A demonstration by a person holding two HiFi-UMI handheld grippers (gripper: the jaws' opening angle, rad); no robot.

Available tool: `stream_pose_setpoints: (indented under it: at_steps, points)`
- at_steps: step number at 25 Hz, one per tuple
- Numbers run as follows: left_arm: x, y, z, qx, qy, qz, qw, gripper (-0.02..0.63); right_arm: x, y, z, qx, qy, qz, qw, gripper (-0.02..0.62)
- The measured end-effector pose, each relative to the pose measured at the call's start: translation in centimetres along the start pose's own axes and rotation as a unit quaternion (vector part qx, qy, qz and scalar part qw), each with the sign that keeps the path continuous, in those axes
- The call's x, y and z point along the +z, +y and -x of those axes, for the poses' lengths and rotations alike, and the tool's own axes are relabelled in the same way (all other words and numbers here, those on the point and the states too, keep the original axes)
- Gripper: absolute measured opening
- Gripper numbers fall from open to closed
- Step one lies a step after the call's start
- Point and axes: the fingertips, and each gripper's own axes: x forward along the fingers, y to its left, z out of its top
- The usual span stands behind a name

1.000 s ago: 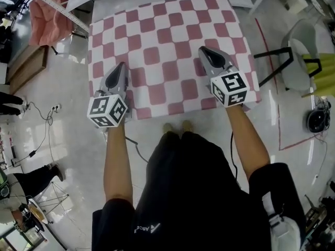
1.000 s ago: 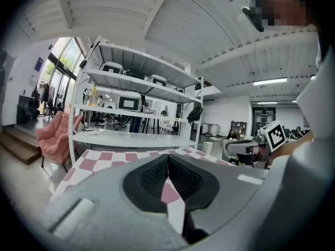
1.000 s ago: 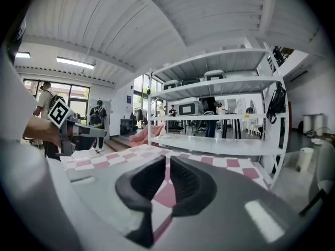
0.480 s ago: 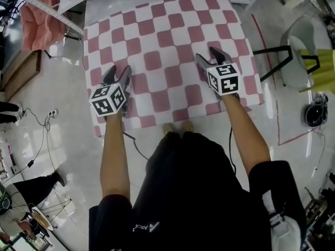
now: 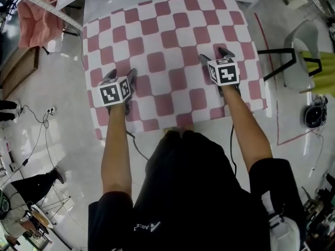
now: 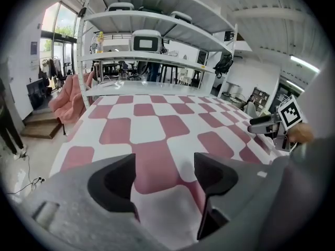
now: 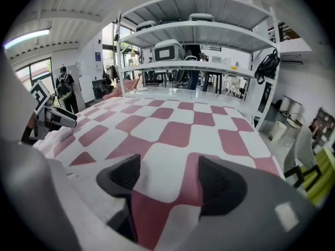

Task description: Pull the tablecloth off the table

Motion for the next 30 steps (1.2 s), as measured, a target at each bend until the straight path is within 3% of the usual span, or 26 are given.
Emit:
stream_pose_setpoints:
  at_steps: [6,12,30]
  points:
    - [-1.5,-0.1,-1.4,0.001,0.038,-0.004,0.9993,0.336,-1.0,-0.4,-1.0,-0.001,0.026,-0.021,0.999,0.342]
    - [-1.2,-0.3,-1.4,0.016,0.039,-0.034,0.9985,0.329,-1.1,-0.2,-1.1,0.000,0.018,-0.024,1.000,0.328]
    - [-0.9,-2.7,-1.5,0.007,0.025,-0.062,0.9977,0.095,-0.5,2.7,-1.0,0.008,0.018,0.004,1.000,0.014]
